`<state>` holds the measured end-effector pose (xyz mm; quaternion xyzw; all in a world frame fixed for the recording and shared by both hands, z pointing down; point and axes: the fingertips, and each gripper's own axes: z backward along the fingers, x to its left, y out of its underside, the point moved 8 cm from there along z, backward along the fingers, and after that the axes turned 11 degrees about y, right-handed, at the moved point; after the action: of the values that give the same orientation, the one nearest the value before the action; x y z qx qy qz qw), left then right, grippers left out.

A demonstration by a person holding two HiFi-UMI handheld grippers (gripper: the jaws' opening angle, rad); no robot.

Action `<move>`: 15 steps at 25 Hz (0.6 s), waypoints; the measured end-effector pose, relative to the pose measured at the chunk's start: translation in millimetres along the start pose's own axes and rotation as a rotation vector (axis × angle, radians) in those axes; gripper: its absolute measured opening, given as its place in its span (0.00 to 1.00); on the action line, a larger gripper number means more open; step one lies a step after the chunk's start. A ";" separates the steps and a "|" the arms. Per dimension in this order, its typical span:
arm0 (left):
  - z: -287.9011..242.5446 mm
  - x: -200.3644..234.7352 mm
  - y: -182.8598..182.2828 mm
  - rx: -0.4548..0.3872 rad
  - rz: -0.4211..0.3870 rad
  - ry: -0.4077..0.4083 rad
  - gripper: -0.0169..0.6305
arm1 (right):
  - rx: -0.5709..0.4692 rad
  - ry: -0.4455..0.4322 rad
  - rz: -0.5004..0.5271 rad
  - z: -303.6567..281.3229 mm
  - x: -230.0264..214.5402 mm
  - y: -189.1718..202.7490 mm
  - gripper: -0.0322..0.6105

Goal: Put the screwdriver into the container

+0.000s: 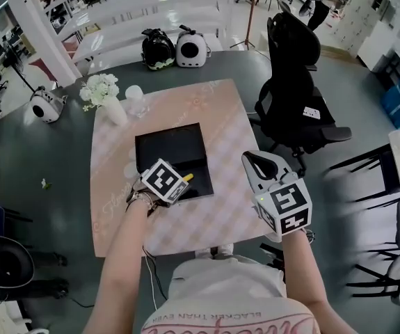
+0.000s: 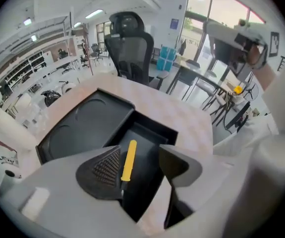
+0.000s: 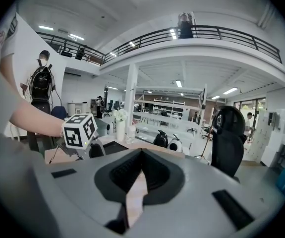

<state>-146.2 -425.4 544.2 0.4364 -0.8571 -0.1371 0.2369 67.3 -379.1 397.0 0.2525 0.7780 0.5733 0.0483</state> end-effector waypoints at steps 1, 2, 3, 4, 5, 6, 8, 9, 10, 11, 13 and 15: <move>12.0 -1.9 0.6 -0.057 0.012 -0.010 0.41 | -0.008 -0.004 0.002 -0.7 0.5 -2.5 0.06; 25.1 -3.2 1.2 -0.123 0.030 -0.025 0.39 | -0.017 -0.008 0.004 -1.3 0.5 -5.5 0.06; 39.3 -4.2 1.9 -0.198 0.050 -0.044 0.37 | -0.027 -0.011 0.005 -1.6 0.4 -8.7 0.06; 54.7 -5.2 2.5 -0.279 0.069 -0.066 0.33 | -0.039 -0.016 0.007 -1.9 0.6 -12.3 0.06; 71.0 -6.5 3.1 -0.363 0.081 -0.094 0.28 | -0.051 -0.022 0.009 -2.3 1.2 -16.5 0.06; 88.0 -8.0 3.5 -0.444 0.085 -0.128 0.24 | -0.065 -0.028 0.012 -2.8 2.2 -21.5 0.06; 122.3 -12.4 3.1 -0.585 0.062 -0.227 0.15 | -0.096 -0.040 0.019 -3.7 4.0 -33.6 0.06; 138.7 -15.7 2.6 -0.641 0.038 -0.292 0.11 | -0.114 -0.046 0.021 -3.8 4.6 -40.5 0.06; 154.2 -19.5 2.1 -0.689 0.011 -0.361 0.06 | -0.131 -0.051 0.022 -3.7 5.0 -47.8 0.06; 169.0 -23.7 1.6 -0.732 -0.014 -0.427 0.04 | -0.151 -0.055 0.025 -3.5 5.3 -55.8 0.06; 197.3 -32.7 1.0 -0.819 -0.043 -0.536 0.04 | -0.197 -0.060 0.031 -1.8 5.7 -73.0 0.06; 224.7 -42.7 1.4 -0.901 -0.058 -0.629 0.04 | -0.252 -0.062 0.037 2.3 5.9 -91.4 0.06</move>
<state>-243.6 -383.6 341.6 0.2532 -0.7308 -0.6207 0.1288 32.2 -394.1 313.7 0.2766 0.6930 0.6592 0.0931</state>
